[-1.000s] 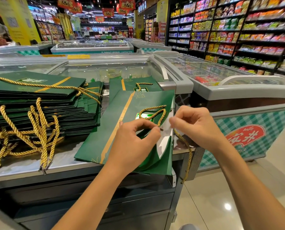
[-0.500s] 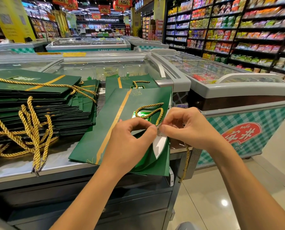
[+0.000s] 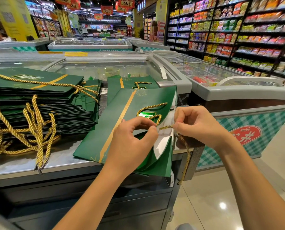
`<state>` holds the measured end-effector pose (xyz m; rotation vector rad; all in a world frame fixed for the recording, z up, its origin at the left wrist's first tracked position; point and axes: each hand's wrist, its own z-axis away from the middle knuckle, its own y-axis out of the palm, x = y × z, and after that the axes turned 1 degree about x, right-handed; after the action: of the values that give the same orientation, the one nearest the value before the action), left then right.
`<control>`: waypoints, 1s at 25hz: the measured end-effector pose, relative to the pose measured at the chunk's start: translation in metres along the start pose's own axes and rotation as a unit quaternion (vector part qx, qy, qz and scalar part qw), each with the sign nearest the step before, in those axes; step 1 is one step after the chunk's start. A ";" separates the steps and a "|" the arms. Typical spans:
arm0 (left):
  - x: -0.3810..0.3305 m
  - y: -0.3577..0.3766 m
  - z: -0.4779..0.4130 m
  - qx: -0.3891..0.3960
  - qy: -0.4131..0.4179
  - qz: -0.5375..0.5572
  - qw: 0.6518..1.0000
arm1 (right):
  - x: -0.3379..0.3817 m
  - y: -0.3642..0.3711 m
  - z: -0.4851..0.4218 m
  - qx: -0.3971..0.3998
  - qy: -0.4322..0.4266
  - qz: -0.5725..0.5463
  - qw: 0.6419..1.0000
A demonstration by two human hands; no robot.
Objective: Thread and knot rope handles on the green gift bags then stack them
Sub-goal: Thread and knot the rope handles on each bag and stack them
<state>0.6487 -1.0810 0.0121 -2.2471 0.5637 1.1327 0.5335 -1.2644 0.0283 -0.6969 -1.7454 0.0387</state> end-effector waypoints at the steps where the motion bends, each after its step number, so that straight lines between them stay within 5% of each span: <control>1: 0.000 0.000 0.000 0.004 0.000 -0.007 1.000 | 0.000 -0.001 0.000 -0.016 0.002 -0.018 1.000; 6: 0.001 0.004 0.002 0.035 -0.004 -0.064 0.997 | -0.005 0.001 -0.002 -0.062 -0.003 -0.018 0.998; 10: 0.004 0.009 0.001 0.076 0.002 -0.195 0.978 | -0.012 0.006 -0.009 -0.132 -0.010 0.105 0.986; 16: 0.005 0.007 -0.006 0.116 -0.035 -0.287 0.950 | -0.002 0.014 -0.021 0.018 0.070 0.386 0.920; 25: 0.000 -0.016 -0.028 0.173 -0.050 -0.368 0.912 | -0.001 0.012 -0.024 0.021 0.114 0.330 0.937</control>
<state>0.6749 -1.0869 0.0304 -1.8155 -0.1345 0.6795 0.5605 -1.2624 0.0305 -1.1804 -1.2234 0.4380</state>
